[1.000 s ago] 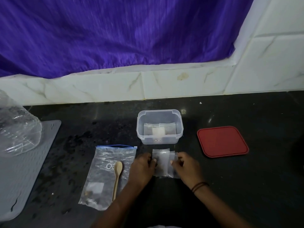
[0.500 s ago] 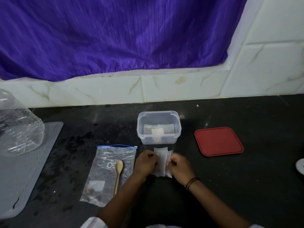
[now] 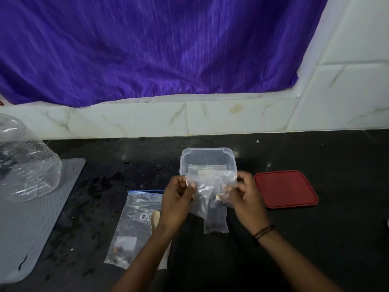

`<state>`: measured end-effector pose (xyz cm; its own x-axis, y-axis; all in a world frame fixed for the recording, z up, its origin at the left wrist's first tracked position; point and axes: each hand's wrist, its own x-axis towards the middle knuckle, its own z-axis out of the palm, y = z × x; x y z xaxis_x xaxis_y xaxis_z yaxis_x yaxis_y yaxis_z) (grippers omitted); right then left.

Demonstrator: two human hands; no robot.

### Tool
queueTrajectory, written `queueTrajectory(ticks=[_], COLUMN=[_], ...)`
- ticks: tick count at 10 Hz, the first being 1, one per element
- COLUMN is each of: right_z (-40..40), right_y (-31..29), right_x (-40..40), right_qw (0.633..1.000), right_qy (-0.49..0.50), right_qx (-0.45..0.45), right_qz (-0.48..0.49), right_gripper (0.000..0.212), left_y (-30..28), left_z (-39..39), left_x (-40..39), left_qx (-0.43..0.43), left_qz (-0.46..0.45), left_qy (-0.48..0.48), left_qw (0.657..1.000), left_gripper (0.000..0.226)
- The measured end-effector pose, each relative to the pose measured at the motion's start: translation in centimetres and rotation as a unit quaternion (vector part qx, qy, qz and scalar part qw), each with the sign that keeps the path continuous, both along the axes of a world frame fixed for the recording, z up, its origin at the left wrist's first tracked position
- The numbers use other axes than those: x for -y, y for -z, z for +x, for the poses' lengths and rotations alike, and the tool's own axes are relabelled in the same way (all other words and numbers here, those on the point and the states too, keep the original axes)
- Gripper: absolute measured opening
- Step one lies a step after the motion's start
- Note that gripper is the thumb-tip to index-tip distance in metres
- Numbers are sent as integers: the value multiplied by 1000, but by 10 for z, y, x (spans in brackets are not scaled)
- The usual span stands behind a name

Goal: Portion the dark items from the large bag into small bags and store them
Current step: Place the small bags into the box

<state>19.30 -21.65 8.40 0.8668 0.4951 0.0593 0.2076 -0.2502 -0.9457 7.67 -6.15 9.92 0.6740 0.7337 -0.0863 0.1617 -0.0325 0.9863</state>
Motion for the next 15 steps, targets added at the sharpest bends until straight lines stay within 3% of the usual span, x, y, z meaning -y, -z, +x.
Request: queueTrajectory(ticks=[1, 2, 3, 5, 7, 8, 10, 11, 13, 14, 15], right_z=[25, 50, 73, 97, 106, 112, 109, 96, 99, 95, 96], right_y=[-33, -52, -47, -31, -9, -1, -1, -12, -14, -7, 4], right_x=[-12, -33, -58, -87, -113, -123, -128, -127, -136, -137, -134], right_qw=[997, 990, 984, 942, 888, 879, 823, 807, 785, 814, 824], right_qy=[1, -4, -37, -129, -166, -154, -184, -195, -172, -126, -161], right_qx=[71, 117, 92, 49, 79, 68, 126, 151, 153, 199, 196], right_qz=[-1, -75, -150, -306, -421, -447, -522, -537, -575, -532, -507], right_gripper=[51, 58, 43, 38, 17, 11, 30, 29, 33, 29, 30], left_y=[-20, -27, -23, 1, 22, 29, 38, 22, 21, 24, 38], left_z=[20, 52, 83, 119, 141, 147, 155, 156, 157, 164, 165], left_x=[-14, -33, -46, -62, -62, -61, -61, -56, -51, -55, -62], left_qx=[39, -11, -88, -238, -319, -338, -347, -439, -411, -403, -438], left_qz=[58, 146, 202, 266, 262, 254, 301, 357, 479, 480, 430], left_qy=[-12, -23, -11, 33, 60, 59, 66, 122, 79, 143, 259], left_qw=[997, 989, 975, 933, 909, 904, 886, 815, 772, 766, 746], left_gripper=[11, 12, 14, 20, 36, 38, 36, 34, 34, 24, 24])
